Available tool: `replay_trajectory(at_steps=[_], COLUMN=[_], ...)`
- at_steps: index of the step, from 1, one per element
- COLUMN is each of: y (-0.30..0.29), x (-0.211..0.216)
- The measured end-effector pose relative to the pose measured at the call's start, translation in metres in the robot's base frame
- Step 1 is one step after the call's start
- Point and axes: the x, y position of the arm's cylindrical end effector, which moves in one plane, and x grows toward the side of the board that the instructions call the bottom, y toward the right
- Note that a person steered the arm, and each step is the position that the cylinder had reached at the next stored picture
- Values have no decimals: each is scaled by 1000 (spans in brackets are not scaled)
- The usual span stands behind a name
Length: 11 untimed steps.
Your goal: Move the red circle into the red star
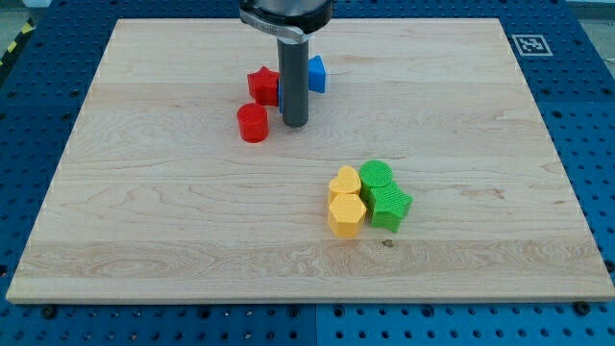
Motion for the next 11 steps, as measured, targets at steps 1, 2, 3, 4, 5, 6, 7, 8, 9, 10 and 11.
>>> replay_trajectory(at_steps=[1, 2, 3, 4, 5, 6, 7, 8, 9, 10, 11], y=[-11, -31, -71, -73, -70, -70, -70, -70, -70, -68, -55], x=[23, 38, 37, 22, 7, -10, -21, -22, -22, -6, 12])
